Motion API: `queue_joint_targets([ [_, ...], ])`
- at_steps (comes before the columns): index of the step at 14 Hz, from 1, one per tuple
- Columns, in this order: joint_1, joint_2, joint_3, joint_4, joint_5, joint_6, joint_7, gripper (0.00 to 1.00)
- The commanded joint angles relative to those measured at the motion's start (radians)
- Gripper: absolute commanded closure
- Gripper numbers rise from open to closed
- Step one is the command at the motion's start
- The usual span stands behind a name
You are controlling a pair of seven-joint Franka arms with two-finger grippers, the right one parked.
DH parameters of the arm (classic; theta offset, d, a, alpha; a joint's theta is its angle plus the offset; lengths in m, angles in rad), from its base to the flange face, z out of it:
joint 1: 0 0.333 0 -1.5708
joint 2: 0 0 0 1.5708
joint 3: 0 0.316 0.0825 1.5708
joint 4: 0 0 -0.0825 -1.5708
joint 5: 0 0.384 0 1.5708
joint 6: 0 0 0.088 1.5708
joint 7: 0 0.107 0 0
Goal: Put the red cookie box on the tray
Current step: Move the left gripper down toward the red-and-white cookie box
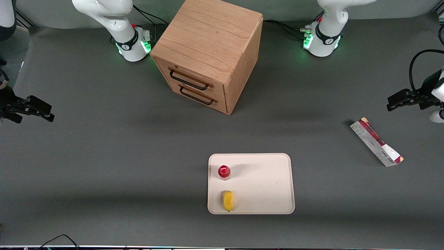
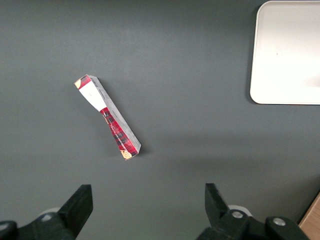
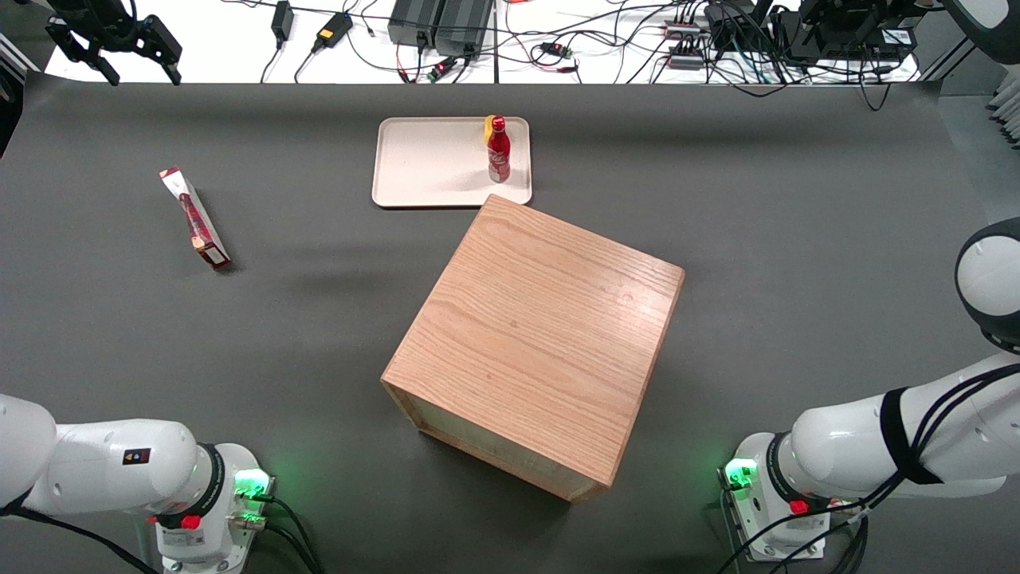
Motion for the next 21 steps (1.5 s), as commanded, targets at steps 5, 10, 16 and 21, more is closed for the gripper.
queue_joint_targets([
  [5, 0.012, 0.046, 0.025, 0.003, 0.016, 0.009, 0.006, 0.0],
  [10, 0.006, 0.233, 0.147, -0.024, 0.013, 0.249, -0.117, 0.0],
  [16, 0.006, 0.414, 0.184, -0.062, 0.008, 0.456, -0.424, 0.0],
  [21, 0.015, 0.447, 0.22, -0.215, -0.027, 0.601, -0.421, 0.0],
])
